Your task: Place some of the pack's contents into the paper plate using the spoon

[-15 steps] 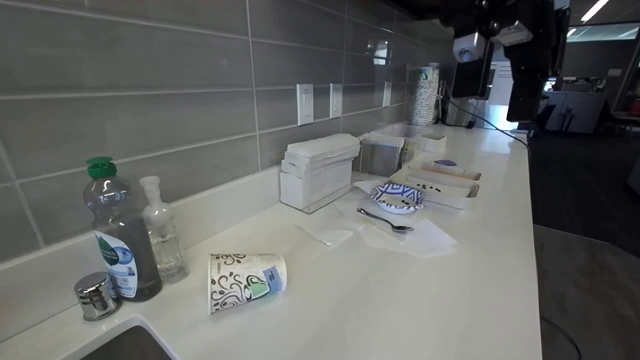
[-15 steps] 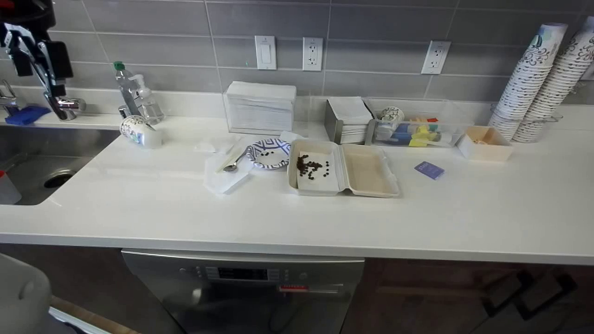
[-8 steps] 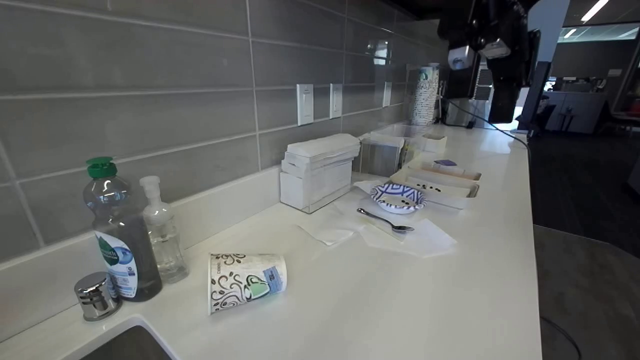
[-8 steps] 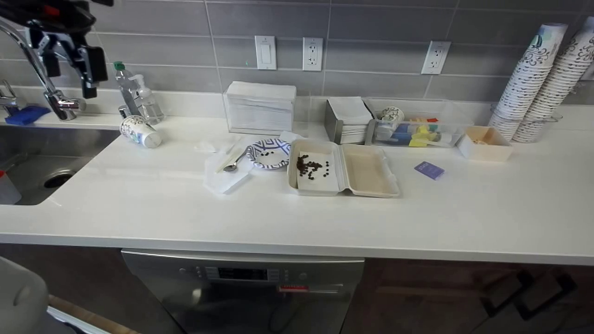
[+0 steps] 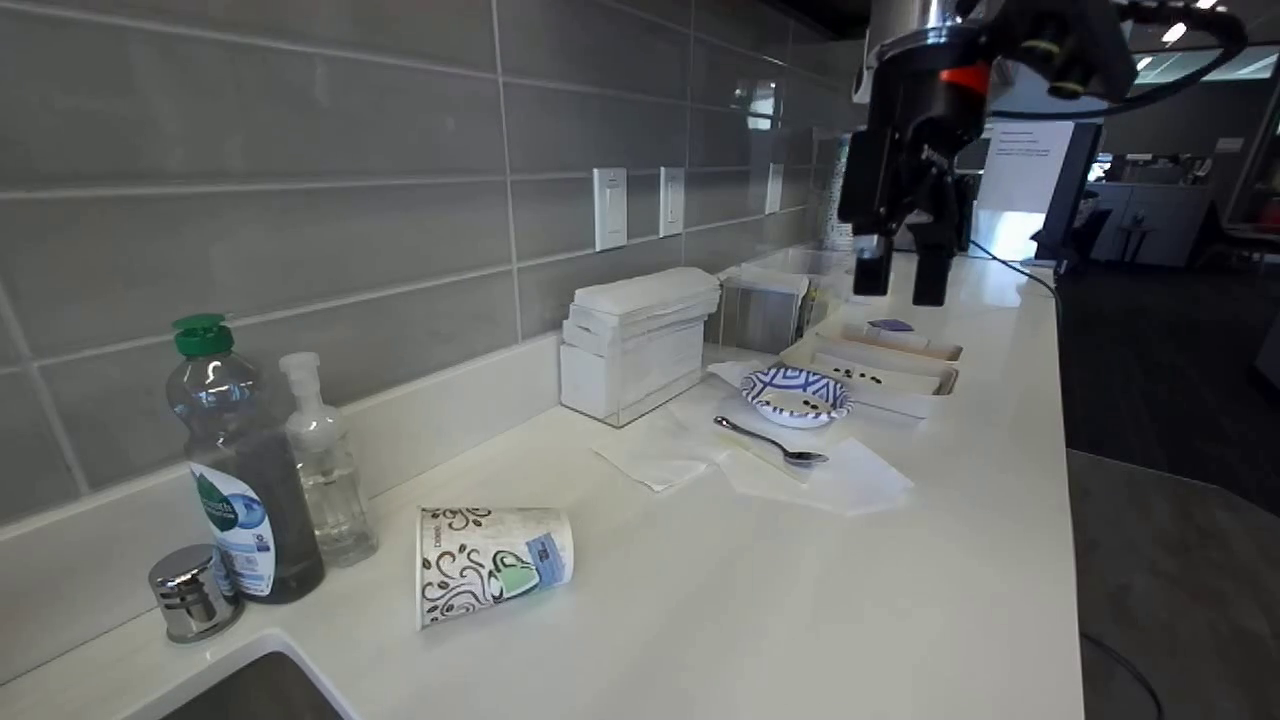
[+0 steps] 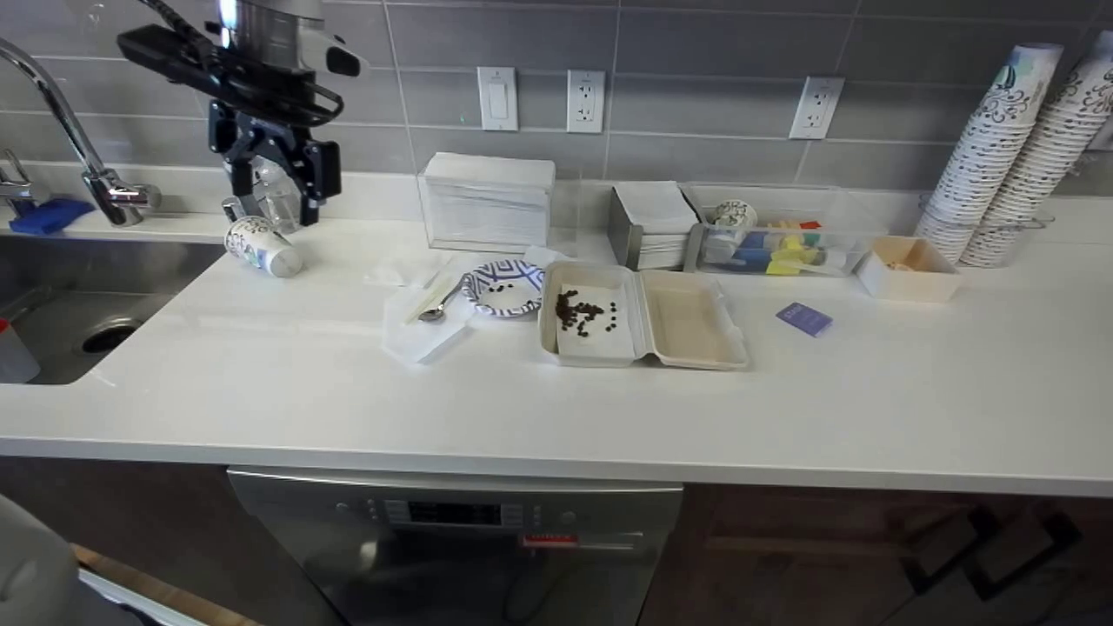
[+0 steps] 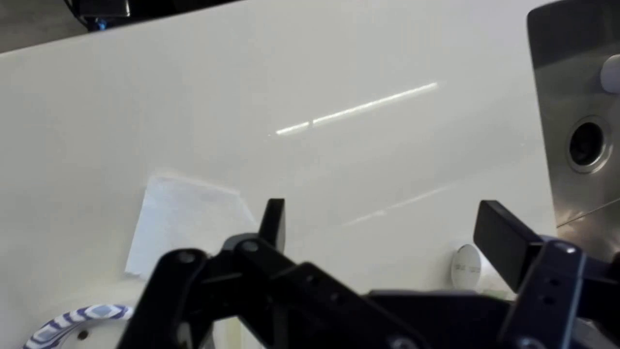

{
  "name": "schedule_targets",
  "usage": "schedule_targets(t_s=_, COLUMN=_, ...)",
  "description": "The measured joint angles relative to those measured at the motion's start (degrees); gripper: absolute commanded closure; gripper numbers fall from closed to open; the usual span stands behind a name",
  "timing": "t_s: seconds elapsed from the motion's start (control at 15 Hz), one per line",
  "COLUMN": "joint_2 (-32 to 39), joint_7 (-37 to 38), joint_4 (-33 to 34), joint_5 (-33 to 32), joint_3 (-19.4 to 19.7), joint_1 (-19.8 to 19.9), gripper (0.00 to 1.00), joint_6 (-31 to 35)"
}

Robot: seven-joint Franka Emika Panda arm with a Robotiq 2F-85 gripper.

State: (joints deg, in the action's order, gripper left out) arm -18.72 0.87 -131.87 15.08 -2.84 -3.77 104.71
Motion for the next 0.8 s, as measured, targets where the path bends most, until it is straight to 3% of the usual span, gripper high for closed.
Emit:
schedule_targets(t_s=0.33, joint_2=7.18, joint_7=-1.91, joint_4=2.33, joint_5=-9.72, joint_3=0.29, joint_1=1.72, gripper=0.00, joint_6=10.58)
schedule_targets(t_s=0.8, joint_2=15.25, joint_7=-2.05, joint_4=5.41, joint_5=-14.83, joint_3=2.02, joint_1=3.50, gripper=0.00, joint_6=13.24)
